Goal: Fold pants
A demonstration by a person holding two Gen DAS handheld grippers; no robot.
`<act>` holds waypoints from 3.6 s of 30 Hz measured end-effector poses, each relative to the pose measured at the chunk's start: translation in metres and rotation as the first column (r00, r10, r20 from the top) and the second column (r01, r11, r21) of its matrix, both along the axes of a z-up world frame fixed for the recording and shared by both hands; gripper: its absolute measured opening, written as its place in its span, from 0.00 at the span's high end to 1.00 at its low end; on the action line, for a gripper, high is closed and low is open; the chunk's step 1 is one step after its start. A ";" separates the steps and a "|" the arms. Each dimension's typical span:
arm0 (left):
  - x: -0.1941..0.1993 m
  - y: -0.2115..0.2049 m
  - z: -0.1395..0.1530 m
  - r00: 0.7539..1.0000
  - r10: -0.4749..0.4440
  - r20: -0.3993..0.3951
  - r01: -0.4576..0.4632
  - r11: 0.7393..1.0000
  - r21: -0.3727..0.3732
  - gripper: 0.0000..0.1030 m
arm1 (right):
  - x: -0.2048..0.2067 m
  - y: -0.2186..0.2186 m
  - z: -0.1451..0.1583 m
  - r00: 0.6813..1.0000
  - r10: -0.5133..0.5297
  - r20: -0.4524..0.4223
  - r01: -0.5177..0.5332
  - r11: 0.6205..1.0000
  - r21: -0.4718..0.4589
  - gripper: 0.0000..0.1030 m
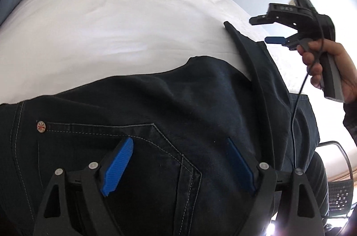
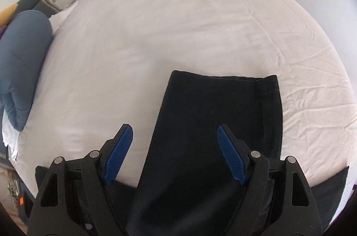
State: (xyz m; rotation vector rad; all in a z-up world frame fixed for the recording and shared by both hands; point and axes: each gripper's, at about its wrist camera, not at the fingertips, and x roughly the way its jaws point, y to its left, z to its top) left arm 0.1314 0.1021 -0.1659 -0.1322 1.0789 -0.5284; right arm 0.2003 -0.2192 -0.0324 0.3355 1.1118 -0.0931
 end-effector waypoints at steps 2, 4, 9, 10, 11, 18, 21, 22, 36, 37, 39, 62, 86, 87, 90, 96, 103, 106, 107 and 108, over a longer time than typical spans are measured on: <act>-0.002 0.002 -0.001 1.000 0.009 0.008 -0.009 1.000 -0.016 0.16 | 0.023 0.001 -0.019 0.997 -0.042 -0.060 0.042 0.999 -0.004 0.24; -0.003 0.002 -0.004 1.000 0.005 0.011 -0.005 1.000 -0.013 0.16 | 0.039 0.008 -0.029 0.996 -0.041 -0.085 0.038 0.999 -0.038 0.24; -0.007 -0.002 -0.007 0.999 -0.023 0.023 0.023 1.000 0.019 0.10 | 0.060 0.032 -0.070 0.981 -0.059 -0.186 0.032 0.989 -0.147 0.24; -0.008 -0.003 -0.006 0.999 -0.027 0.027 0.027 0.999 0.031 0.09 | 0.064 0.032 -0.072 0.979 -0.077 -0.191 0.044 0.985 -0.169 0.24; -0.009 -0.006 -0.006 0.999 -0.034 0.033 0.033 0.999 0.044 0.08 | 0.066 0.032 -0.072 0.978 -0.088 -0.188 0.052 0.981 -0.187 0.25; -0.008 -0.016 -0.007 0.998 -0.044 0.046 0.041 0.997 0.071 0.03 | 0.065 0.044 -0.064 0.988 -0.043 -0.148 0.008 0.974 -0.228 0.81; -0.008 -0.018 -0.008 0.998 -0.049 0.048 0.045 0.996 0.080 0.02 | 0.056 0.030 -0.051 0.992 -0.054 -0.117 0.038 0.990 -0.136 0.97; -0.009 -0.018 -0.008 0.997 -0.052 0.049 0.048 0.995 0.084 0.02 | 0.050 0.025 -0.043 0.994 -0.060 -0.091 0.049 0.992 -0.120 0.97; -0.002 -0.046 -0.010 1.000 -0.025 0.018 0.023 0.992 0.128 0.01 | -0.235 -0.127 0.034 0.854 -0.467 0.229 0.431 0.882 0.193 0.98; -0.001 -0.047 -0.009 1.000 -0.015 0.013 0.014 0.992 0.128 0.01 | -0.258 -0.136 0.031 0.835 -0.502 0.226 0.461 0.862 0.211 0.98; 0.001 -0.050 -0.009 1.000 0.007 0.002 -0.007 0.992 0.127 0.01 | -0.293 -0.148 0.022 0.806 -0.553 0.211 0.507 0.829 0.236 0.98; 0.000 -0.082 -0.012 0.996 0.087 -0.025 -0.083 0.988 0.127 0.01 | -0.397 -0.175 -0.061 0.726 -0.686 0.046 0.642 0.701 0.312 0.98; -0.037 -0.114 -0.020 0.999 -0.003 0.037 -0.001 0.994 0.108 0.00 | -0.317 -0.131 -0.083 0.927 -0.371 -0.049 0.353 0.826 0.439 0.85; -0.041 -0.109 -0.017 0.999 -0.011 0.042 0.006 0.994 0.111 0.00 | -0.325 -0.140 -0.093 0.916 -0.397 -0.052 0.367 0.780 0.507 0.91; -0.048 -0.101 -0.017 0.999 -0.014 0.049 0.008 0.994 0.105 0.00 | -0.350 -0.165 -0.096 0.879 -0.469 -0.090 0.442 0.730 0.522 0.93; -0.053 -0.098 -0.019 0.999 0.000 0.053 -0.006 0.994 0.110 0.00 | -0.373 -0.179 -0.060 0.843 -0.518 -0.147 0.538 0.812 0.227 0.87; -0.057 -0.093 -0.016 0.998 0.025 0.050 -0.029 0.996 0.080 0.00 | -0.327 -0.159 -0.028 0.921 -0.389 -0.012 0.361 0.844 0.398 0.87; -0.059 -0.093 -0.019 0.998 0.016 0.054 -0.021 0.995 0.096 0.00 | -0.312 -0.156 -0.066 0.923 -0.367 -0.118 0.383 0.841 0.382 0.88; -0.061 -0.092 -0.021 0.998 0.009 0.058 -0.015 0.994 0.108 0.00 | -0.314 -0.158 -0.082 0.909 -0.378 -0.175 0.416 0.837 0.356 0.88; -0.063 -0.093 -0.021 0.998 -0.001 0.065 -0.007 0.992 0.123 0.00 | -0.320 -0.162 -0.089 0.909 -0.387 -0.155 0.417 0.819 0.395 0.90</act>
